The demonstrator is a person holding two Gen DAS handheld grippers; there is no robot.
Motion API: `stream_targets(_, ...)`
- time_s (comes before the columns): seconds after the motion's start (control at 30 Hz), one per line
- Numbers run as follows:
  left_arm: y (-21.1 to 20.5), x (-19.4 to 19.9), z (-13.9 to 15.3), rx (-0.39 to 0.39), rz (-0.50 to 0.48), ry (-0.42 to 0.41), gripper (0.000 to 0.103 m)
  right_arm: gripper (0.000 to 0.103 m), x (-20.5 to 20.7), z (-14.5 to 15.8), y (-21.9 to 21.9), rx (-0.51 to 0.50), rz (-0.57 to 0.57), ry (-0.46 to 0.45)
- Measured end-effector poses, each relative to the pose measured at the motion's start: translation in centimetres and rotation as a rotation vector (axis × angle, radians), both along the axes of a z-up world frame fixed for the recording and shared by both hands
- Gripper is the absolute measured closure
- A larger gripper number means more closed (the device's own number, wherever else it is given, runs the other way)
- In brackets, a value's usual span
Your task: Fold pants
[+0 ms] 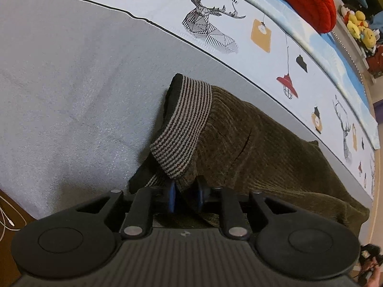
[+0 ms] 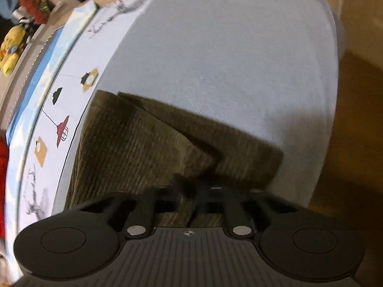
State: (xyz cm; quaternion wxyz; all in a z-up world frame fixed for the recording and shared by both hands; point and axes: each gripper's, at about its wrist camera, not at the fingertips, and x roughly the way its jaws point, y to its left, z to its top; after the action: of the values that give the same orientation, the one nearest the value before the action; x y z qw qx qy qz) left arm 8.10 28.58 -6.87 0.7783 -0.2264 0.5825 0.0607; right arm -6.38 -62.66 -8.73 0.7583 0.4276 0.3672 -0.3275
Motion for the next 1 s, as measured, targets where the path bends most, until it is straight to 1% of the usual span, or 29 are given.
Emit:
stream_targets(0.03, -0.1, -0.1, 0.2, 0.014, -0.007, -0.009, 0.086, 0.098, 0.0, 0.9, 0.1, -0.031, 0.005, -0.051)
stream_targets(0.07, -0.2, -0.2, 0.6, 0.022, -0.01, -0.029, 0.091, 0.098, -0.3, 2.7, 0.4, -0.086, 0.013, -0.13)
stream_targets(0.1, -0.1, -0.5, 1.3, 0.022, -0.009, -0.07, 0.093, 0.098, -0.7, 4.4, 0.7, -0.144, 0.011, -0.196)
stream_targets(0.13, 0.0, -0.8, 2.1, 0.011, -0.007, -0.112, 0.093, 0.098, -1.2, 5.7, 0.9, -0.19, 0.004, -0.24)
stream_targets(0.17, 0.0, -1.2, 2.7, 0.009, -0.008, -0.143, 0.094, 0.098, -1.8, 6.6, 1.1, -0.22, -0.018, -0.247)
stream_targets(0.2, -0.1, -1.5, 3.0, 0.03, -0.018, -0.15, 0.094, 0.098, -2.2, 6.4, 0.9, -0.214, -0.041, -0.217)
stream_targets(0.23, -0.2, -1.5, 2.7, 0.049, -0.035, -0.131, 0.094, 0.098, -2.6, 5.6, 0.5, -0.186, -0.064, -0.156)
stream_targets(0.3, -0.3, -1.3, 1.0, 0.067, -0.066, -0.035, 0.093, 0.098, -3.0, 2.4, -0.5, -0.078, -0.085, 0.03)
stream_targets(0.33, -0.6, -1.2, 0.4, 0.09, -0.095, 0.004, 0.093, 0.098, -3.2, 0.9, -0.8, -0.034, -0.099, 0.106)
stream_targets(0.37, -1.0, -1.1, -0.1, 0.108, -0.121, 0.028, 0.092, 0.098, -3.6, -0.2, -1.2, -0.004, -0.116, 0.161)
stream_targets(0.4, -1.2, -1.1, -0.3, 0.118, -0.141, 0.045, 0.092, 0.098, -3.9, -0.6, -1.3, 0.007, -0.122, 0.169)
stream_targets(0.47, -1.3, -1.3, -0.3, 0.126, -0.148, 0.052, 0.091, 0.098, -3.6, -0.1, -0.9, -0.026, -0.102, 0.179)
stream_targets(0.5, -1.4, -1.4, -0.2, 0.128, -0.147, 0.054, 0.086, 0.098, -3.4, 0.2, -0.6, -0.048, -0.09, 0.186)
stream_targets(0.53, -1.2, -1.5, 0.0, 0.134, -0.145, 0.057, 0.086, 0.098, -3.0, 0.4, -0.4, -0.064, -0.085, 0.188)
stream_targets(0.57, -1.2, -1.6, 0.2, 0.144, -0.141, 0.055, 0.081, 0.098, -2.9, 0.6, -0.2, -0.074, -0.086, 0.193)
stream_targets(0.6, -1.0, -1.7, 0.6, 0.159, -0.127, 0.04, 0.073, 0.097, -2.5, 0.7, -0.1, -0.076, -0.093, 0.199)
stream_targets(0.63, -0.9, -1.7, 1.4, 0.176, -0.108, 0.015, 0.07, 0.097, -2.5, 0.8, -0.1, -0.076, -0.107, 0.203)
stream_targets(0.7, -0.4, -2.2, 3.2, 0.223, -0.063, -0.081, 0.068, 0.093, -2.3, 1.5, 0.0, -0.116, -0.124, 0.214)
stream_targets(0.73, -0.4, -2.4, 4.2, 0.247, -0.049, -0.14, 0.068, 0.091, -2.1, 2.1, 0.3, -0.163, -0.121, 0.228)
stream_targets(0.77, -0.4, -2.5, 4.9, 0.252, -0.046, -0.189, 0.068, 0.088, -1.8, 3.0, 0.9, -0.242, -0.123, 0.258)
stream_targets(0.8, -0.6, -2.6, 5.6, 0.232, -0.054, -0.246, 0.068, 0.086, -1.6, 3.7, 1.1, -0.32, -0.128, 0.278)
stream_targets(0.83, -0.9, -2.5, 5.9, 0.203, -0.068, -0.277, 0.068, 0.084, -1.3, 4.4, 1.6, -0.387, -0.13, 0.279)
stream_targets(0.87, -1.5, -2.3, 6.1, 0.164, -0.099, -0.305, 0.068, 0.083, -1.0, 5.1, 2.1, -0.443, -0.124, 0.26)
stream_targets(0.9, -2.2, -2.1, 6.1, 0.144, -0.135, -0.316, 0.068, 0.082, -0.6, 5.6, 2.7, -0.472, -0.108, 0.237)
stream_targets(0.93, -3.2, -1.8, 6.1, 0.136, -0.192, -0.322, 0.068, 0.081, -0.2, 6.0, 3.2, -0.482, -0.081, 0.213)
stream_targets(1.0, -5.1, -1.6, 5.7, 0.166, -0.292, -0.321, 0.068, 0.077, 1.2, 6.2, 4.6, -0.46, 0.013, 0.149)
